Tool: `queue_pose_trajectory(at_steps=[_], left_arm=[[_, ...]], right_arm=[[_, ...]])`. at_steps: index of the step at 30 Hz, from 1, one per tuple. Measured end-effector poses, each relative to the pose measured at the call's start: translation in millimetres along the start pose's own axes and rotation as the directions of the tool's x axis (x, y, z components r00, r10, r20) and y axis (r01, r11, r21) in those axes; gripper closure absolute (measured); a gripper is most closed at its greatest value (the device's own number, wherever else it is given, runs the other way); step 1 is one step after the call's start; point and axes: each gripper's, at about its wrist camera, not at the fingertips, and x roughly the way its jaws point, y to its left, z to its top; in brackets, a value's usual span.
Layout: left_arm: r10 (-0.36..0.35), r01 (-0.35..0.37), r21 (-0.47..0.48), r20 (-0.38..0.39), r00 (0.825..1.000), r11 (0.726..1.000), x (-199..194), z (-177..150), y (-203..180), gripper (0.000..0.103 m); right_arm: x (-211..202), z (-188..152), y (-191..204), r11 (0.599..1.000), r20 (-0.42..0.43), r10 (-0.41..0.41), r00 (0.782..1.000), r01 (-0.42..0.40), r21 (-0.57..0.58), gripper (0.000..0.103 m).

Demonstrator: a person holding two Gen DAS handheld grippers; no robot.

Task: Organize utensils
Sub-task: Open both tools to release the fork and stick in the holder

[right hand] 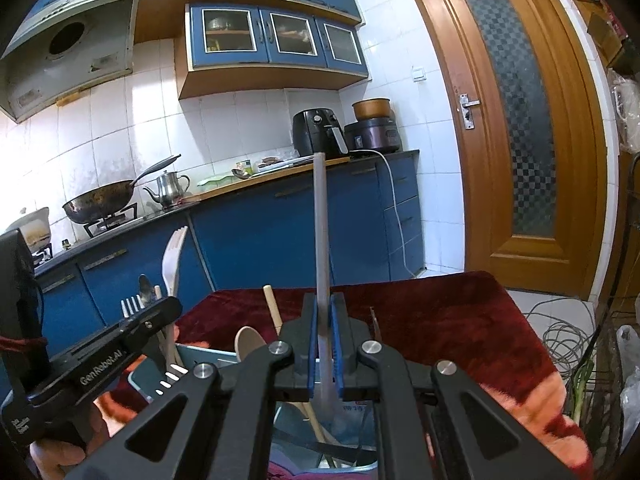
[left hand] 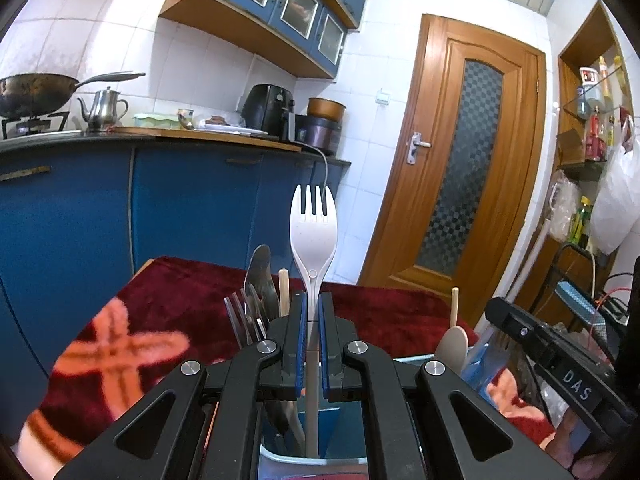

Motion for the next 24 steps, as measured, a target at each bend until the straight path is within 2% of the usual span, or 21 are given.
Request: queue_pose_trajectory(at_steps=[6, 16, 24], left_arm=[[0.002, -0.003, -0.009, -0.031, 1.000, 1.000, -8, 2, -1, 0.092], [0.013, -0.012, 0.017, -0.033, 0.999, 1.000, -54, 7, -3, 0.092], [0.015, -0.014, 0.055, -0.021, 1.000, 0.998, -106, 11, -11, 0.092]], right_arm=[[-10, 3, 2, 1.000, 0.007, 0.015, 1.000, -0.015, 0.004, 0.085], [-57, 11, 15, 0.999, 0.051, 0.040, 0.998, -0.040, 0.009, 0.080], [-102, 13, 43, 0.999, 0.039, -0.013, 0.999, 0.015, -0.051, 0.079]])
